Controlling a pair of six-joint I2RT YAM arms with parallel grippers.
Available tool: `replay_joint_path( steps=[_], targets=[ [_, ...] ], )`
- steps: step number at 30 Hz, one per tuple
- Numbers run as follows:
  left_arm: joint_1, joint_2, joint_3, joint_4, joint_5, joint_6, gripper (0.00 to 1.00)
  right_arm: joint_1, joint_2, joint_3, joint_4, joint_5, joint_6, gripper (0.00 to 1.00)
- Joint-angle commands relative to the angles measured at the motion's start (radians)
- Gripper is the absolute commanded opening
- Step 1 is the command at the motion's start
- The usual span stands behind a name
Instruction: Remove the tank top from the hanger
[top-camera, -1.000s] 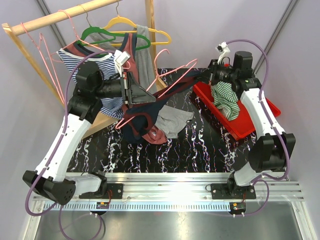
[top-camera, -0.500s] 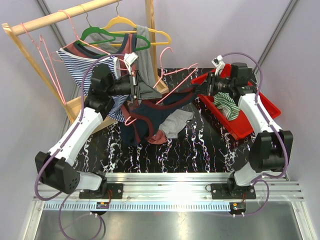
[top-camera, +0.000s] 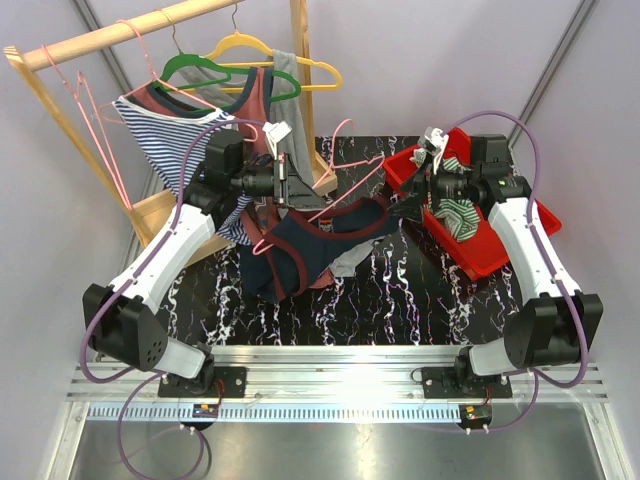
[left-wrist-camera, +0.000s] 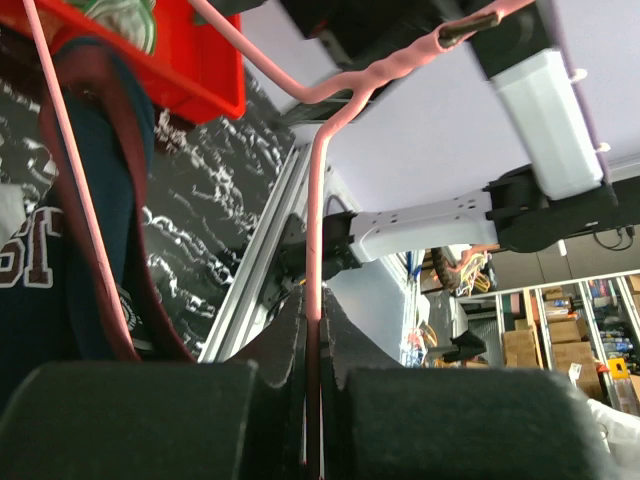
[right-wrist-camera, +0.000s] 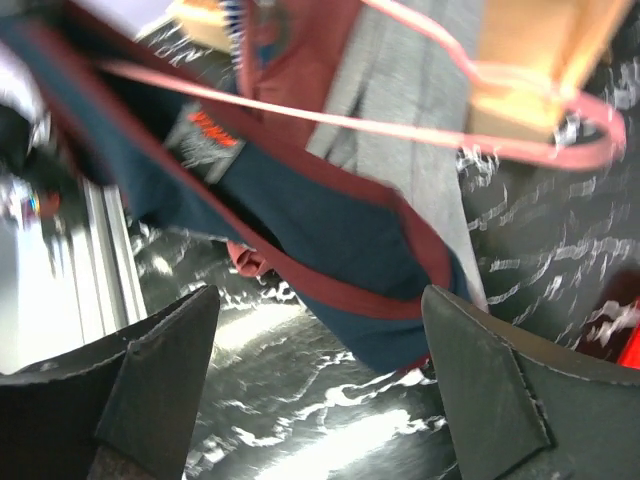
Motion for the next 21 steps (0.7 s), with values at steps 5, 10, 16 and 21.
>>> replay_joint_path(
  steps=[5,10,16,21],
  targets=[
    [-0.040,0.027,0.114,-0.184,0.009,0.188,0.00,0.001,-0.049,0.074,-0.175,-0.241,-0.564,0.96],
    [-0.063,0.030,0.120,-0.204,0.027,0.205,0.00,0.077,0.029,0.166,-0.233,-0.178,-0.707,0.96],
    [-0.085,0.021,0.111,-0.210,0.035,0.206,0.00,0.168,0.023,0.140,-0.046,-0.056,-0.664,0.94],
    [-0.102,0.012,0.096,-0.183,0.036,0.183,0.00,0.203,0.015,0.119,0.041,0.013,-0.648,0.88]
  ],
)
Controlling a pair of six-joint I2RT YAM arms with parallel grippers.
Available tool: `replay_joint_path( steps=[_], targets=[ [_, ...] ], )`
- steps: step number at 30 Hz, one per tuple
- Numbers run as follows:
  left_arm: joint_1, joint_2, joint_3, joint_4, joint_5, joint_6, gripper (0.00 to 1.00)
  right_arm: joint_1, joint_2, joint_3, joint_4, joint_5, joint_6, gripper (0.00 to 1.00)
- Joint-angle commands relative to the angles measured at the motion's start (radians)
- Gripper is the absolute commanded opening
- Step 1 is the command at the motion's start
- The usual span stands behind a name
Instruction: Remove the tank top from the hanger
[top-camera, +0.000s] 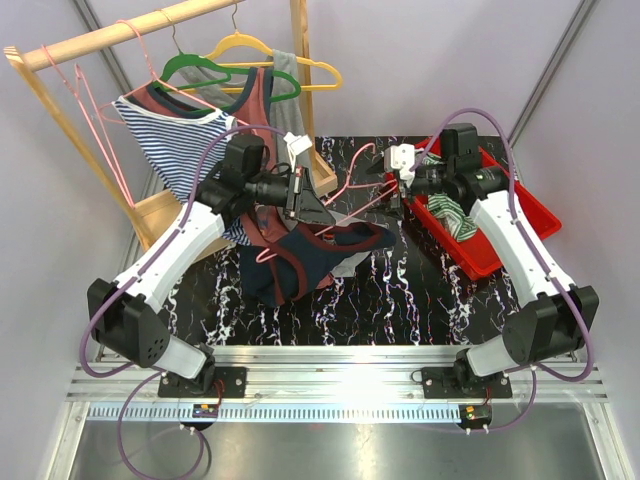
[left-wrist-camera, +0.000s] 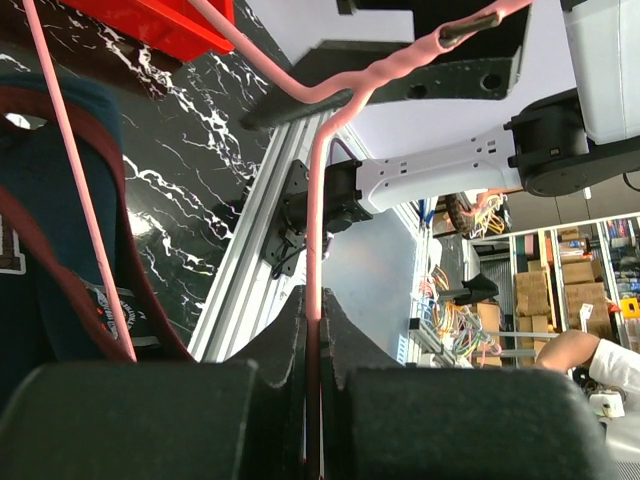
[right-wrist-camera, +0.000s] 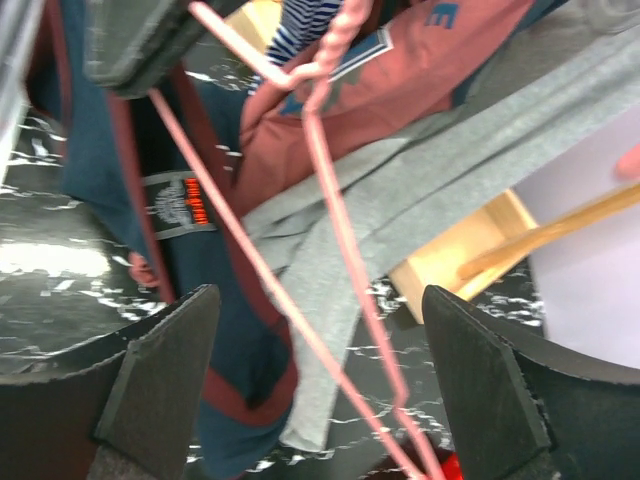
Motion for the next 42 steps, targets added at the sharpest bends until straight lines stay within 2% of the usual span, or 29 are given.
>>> replay_joint_path(
  steps=[1,2,5,12,14,16,17,21,23,28,29,32,37,42],
  targets=[
    [-0.017,-0.025,0.026,0.048,0.033,-0.003,0.00,0.022,-0.020,-0.015,0.126,0.067,-0.007,0.88],
    [-0.018,-0.023,0.026,0.054,0.035,-0.006,0.00,0.033,-0.022,-0.024,0.146,0.076,-0.004,0.86],
    [-0.024,-0.023,0.024,0.066,0.035,-0.017,0.00,0.063,-0.018,-0.024,0.120,0.094,-0.065,0.74],
    [-0.028,-0.029,0.031,0.088,0.029,-0.035,0.00,0.109,-0.034,-0.059,0.131,0.153,-0.140,0.41],
    [-0.029,-0.032,0.029,0.088,0.028,-0.035,0.00,0.115,-0.035,-0.077,0.161,0.179,-0.140,0.16],
    [-0.029,-0.034,0.028,0.088,0.027,-0.035,0.00,0.115,-0.057,-0.103,0.203,0.196,-0.137,0.03],
    [-0.029,-0.034,0.023,0.086,0.025,-0.034,0.00,0.115,-0.064,-0.132,0.249,0.214,-0.128,0.00],
    [-0.029,-0.046,0.021,0.076,0.004,-0.026,0.00,0.117,-0.103,-0.165,0.310,0.260,-0.081,0.00],
    [-0.029,-0.051,0.027,0.044,-0.020,0.000,0.04,0.117,-0.117,-0.189,0.340,0.301,-0.065,0.00],
    [-0.029,-0.058,0.086,-0.107,-0.178,0.131,0.36,0.112,-0.158,-0.197,0.277,0.410,-0.077,0.00],
    [-0.029,-0.054,0.099,-0.177,-0.203,0.155,0.48,0.109,-0.161,-0.187,0.216,0.436,-0.109,0.00],
    [-0.029,-0.058,0.135,-0.254,-0.301,0.216,0.66,0.092,-0.169,-0.170,0.105,0.476,-0.163,0.00],
    [-0.029,-0.103,0.150,-0.236,-0.393,0.256,0.78,0.034,-0.180,-0.144,-0.001,0.516,-0.186,0.00],
    [-0.029,-0.166,0.127,-0.222,-0.482,0.304,0.83,-0.026,-0.202,-0.117,-0.094,0.524,-0.203,0.00]
  ],
)
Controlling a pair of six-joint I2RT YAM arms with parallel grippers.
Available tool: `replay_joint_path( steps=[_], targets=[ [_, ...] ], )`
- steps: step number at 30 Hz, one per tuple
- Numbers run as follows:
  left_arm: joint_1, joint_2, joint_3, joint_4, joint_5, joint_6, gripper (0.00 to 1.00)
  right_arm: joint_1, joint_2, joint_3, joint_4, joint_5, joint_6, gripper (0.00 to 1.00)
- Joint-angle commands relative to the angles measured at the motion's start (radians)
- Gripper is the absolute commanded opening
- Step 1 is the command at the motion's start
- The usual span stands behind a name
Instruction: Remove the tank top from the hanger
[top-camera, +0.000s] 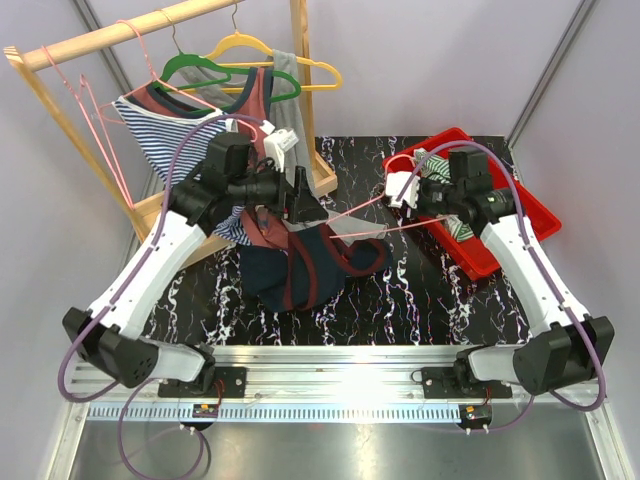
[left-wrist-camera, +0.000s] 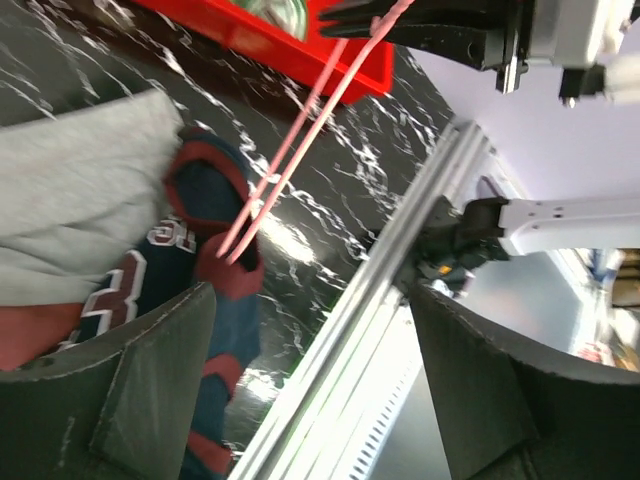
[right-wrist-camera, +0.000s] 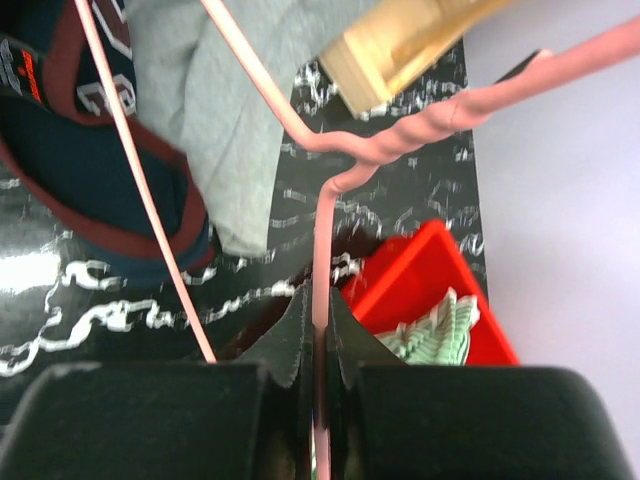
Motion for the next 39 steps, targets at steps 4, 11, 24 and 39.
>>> replay_joint_path(
  steps=[4,11,24,39],
  targets=[
    [-0.002,-0.135,-0.036,0.046,-0.164,0.124,0.86,-0.054,-0.071,0.068,-0.145,0.039,-0.069,0.00],
    [-0.013,-0.281,-0.211,0.090,-0.264,0.191,0.89,-0.064,-0.114,0.071,-0.286,0.138,-0.194,0.00],
    [-0.027,-0.345,-0.326,0.152,-0.278,0.236,0.92,-0.097,-0.109,0.149,-0.337,0.244,-0.299,0.00],
    [-0.165,-0.227,-0.377,0.311,-0.374,0.305,0.93,-0.097,-0.103,0.240,-0.357,0.215,-0.219,0.00]
  ],
)
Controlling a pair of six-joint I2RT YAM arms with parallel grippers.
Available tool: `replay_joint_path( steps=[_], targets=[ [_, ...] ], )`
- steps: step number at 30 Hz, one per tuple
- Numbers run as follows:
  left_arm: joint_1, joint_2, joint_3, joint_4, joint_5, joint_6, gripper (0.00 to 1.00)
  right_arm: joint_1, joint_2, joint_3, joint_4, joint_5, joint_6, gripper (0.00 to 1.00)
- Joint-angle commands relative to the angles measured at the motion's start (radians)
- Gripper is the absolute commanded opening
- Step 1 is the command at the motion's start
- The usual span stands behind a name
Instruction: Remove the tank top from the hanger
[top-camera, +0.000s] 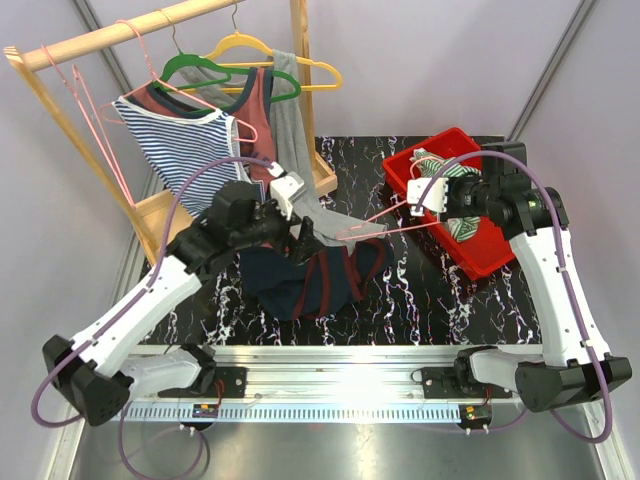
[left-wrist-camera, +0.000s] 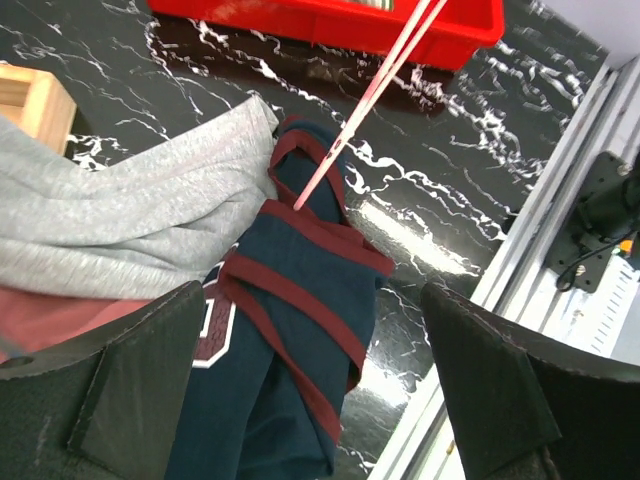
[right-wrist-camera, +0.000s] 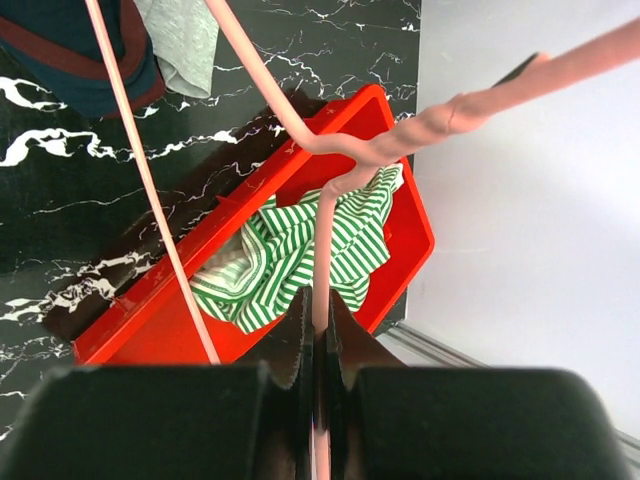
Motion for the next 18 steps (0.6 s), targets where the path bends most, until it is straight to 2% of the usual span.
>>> replay_joint_path(
  steps=[1,6,9,12,13,18],
  targets=[
    [-0.034,0.053,-0.008,0.113,-0.077,0.027,0.93,-0.005,-0.005,0.039,0.010,-0.016,0.044,0.00],
    [-0.048,0.056,-0.003,0.192,-0.065,0.049,0.93,-0.005,0.003,0.037,-0.005,-0.127,0.086,0.00],
    [-0.048,0.036,0.001,0.217,0.028,0.094,0.93,-0.005,0.001,0.016,0.003,-0.232,0.092,0.00],
    [-0.048,0.031,0.000,0.229,0.180,0.122,0.93,-0.001,0.018,0.016,-0.009,-0.336,0.092,0.00],
    [-0.048,0.033,0.001,0.231,0.241,0.124,0.93,0.002,0.029,0.016,-0.009,-0.353,0.093,0.00],
    [-0.048,0.053,0.035,0.190,0.364,0.099,0.91,0.085,0.049,-0.004,0.013,-0.386,0.067,0.00]
  ],
)
